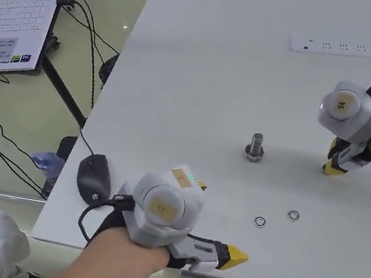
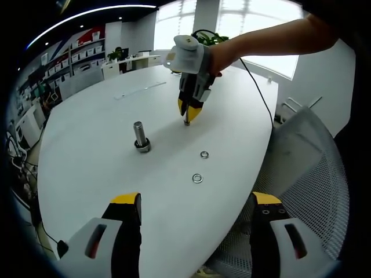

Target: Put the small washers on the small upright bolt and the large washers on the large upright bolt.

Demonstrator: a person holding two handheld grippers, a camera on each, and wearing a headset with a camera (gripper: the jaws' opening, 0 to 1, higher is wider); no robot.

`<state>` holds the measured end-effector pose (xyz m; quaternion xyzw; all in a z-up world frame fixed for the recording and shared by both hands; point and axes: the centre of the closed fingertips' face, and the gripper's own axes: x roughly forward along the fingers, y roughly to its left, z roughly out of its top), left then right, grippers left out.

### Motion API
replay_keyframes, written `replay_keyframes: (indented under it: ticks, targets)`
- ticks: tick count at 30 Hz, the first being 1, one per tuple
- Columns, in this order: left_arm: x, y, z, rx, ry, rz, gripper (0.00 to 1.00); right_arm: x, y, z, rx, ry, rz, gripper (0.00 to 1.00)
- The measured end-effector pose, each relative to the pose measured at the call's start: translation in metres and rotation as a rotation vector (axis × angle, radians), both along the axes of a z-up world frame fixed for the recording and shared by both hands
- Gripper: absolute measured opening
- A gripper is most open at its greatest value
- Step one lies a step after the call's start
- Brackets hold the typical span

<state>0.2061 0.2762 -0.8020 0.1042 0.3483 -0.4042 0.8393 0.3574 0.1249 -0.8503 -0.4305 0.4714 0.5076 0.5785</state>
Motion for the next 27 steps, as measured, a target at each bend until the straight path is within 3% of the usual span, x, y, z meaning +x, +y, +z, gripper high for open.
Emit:
replay_keyframes:
  ticks: [10, 18, 27]
  targets:
    - [-0.004, 0.002, 0.004, 0.007, -0.008, 0.001, 0.76, -0.008, 0.03, 0.018, 0.076, -0.034, 0.059, 0.2]
    - [-0.01, 0.003, 0.005, 0.011, -0.012, 0.004, 0.76, -0.031, 0.054, 0.025, 0.124, -0.007, 0.132, 0.2]
    - [-0.011, 0.002, 0.011, 0.004, -0.022, 0.008, 0.76, -0.055, 0.055, 0.019, 0.102, 0.021, 0.182, 0.2]
